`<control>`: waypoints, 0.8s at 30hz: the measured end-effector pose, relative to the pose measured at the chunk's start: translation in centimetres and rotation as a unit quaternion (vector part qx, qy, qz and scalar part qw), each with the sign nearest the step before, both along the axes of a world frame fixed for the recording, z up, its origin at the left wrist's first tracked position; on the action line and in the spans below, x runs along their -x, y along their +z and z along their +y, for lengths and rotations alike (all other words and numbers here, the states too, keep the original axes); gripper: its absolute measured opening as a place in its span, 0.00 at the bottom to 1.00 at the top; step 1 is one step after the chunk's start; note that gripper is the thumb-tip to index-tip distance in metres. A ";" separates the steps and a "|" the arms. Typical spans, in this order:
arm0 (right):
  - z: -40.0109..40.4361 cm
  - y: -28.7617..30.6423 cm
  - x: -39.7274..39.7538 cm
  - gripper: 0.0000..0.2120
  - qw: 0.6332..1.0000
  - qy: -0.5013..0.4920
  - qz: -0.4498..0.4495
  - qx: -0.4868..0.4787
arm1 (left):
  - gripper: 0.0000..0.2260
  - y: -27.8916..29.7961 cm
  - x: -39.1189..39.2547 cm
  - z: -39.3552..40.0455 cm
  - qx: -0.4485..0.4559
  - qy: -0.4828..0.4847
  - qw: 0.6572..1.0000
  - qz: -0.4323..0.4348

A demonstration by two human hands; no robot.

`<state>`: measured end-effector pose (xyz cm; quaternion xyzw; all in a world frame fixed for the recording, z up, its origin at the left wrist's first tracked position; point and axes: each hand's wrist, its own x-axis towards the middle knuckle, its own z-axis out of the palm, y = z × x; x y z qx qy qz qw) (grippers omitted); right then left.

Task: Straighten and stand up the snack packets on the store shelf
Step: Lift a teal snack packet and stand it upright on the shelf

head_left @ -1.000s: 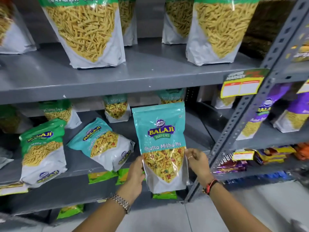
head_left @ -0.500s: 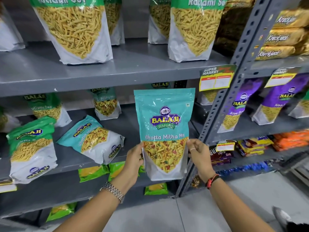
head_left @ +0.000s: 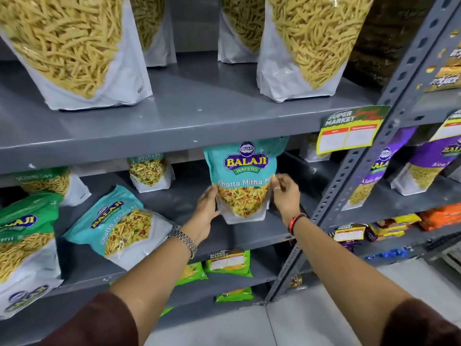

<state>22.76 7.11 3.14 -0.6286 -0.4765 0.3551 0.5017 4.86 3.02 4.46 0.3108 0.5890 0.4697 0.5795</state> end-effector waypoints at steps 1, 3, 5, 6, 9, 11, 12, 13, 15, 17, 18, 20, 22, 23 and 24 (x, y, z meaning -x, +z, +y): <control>1.2 0.0 0.1 0.08 1.000 -0.003 -0.015 0.003 | 0.18 -0.4 0.2 0.9 -0.004 0.004 1.000 -0.006; 3.5 -0.8 0.3 0.09 0.998 -0.012 -0.051 0.024 | 0.19 -1.3 0.3 2.3 -0.014 0.014 1.000 -0.019; 4.7 -2.2 0.3 0.11 0.996 -0.019 -0.072 0.057 | 0.19 -2.5 0.2 3.2 -0.016 0.026 0.999 -0.027; 5.1 -2.8 0.3 0.12 0.995 -0.019 -0.071 0.072 | 0.18 -3.1 0.1 3.5 -0.015 0.030 0.999 -0.032; 5.2 -3.4 0.3 0.13 0.996 -0.016 -0.053 0.068 | 0.17 -3.4 -0.5 3.7 -0.019 0.049 0.998 -0.038; 4.9 -3.5 0.1 0.11 0.997 -0.021 -0.036 0.069 | 0.17 -3.1 -0.5 3.7 -0.021 0.066 0.998 -0.008; 4.7 -3.6 0.0 0.10 0.996 -0.026 -0.036 0.083 | 0.17 -3.1 -0.2 3.6 -0.021 0.081 0.996 0.017; 4.2 -4.0 -0.3 0.09 0.993 -0.033 -0.029 0.109 | 0.16 -3.2 0.3 3.4 -0.025 0.095 0.994 0.040; 3.0 -4.8 -0.8 0.10 0.983 -0.030 0.013 0.182 | 0.14 -3.0 1.5 2.7 -0.053 0.114 0.990 0.066; 1.0 -5.2 -0.6 0.10 0.968 0.027 0.038 0.246 | 0.14 -2.4 3.5 1.2 -0.093 0.135 0.983 0.087; 0.1 -5.2 -0.2 0.09 0.960 0.063 0.034 0.272 | 0.14 -2.0 4.5 0.3 -0.119 0.151 0.976 0.098; -1.8 -4.8 1.4 0.08 0.941 0.145 0.013 0.305 | 0.14 -1.6 6.8 -2.0 -0.183 0.194 0.955 0.132; -3.0 -4.1 3.6 0.10 0.929 0.217 -0.002 0.300 | 0.15 -1.7 9.1 -4.1 -0.212 0.259 0.931 0.147; -3.3 -3.9 4.9 0.12 0.923 0.247 -0.007 0.294 | 0.16 -2.0 10.4 -5.1 -0.202 0.294 0.922 0.148; -3.6 -3.6 6.6 0.13 0.920 0.269 -0.011 0.284 | 0.16 -2.3 11.8 -6.2 -0.175 0.332 0.916 0.142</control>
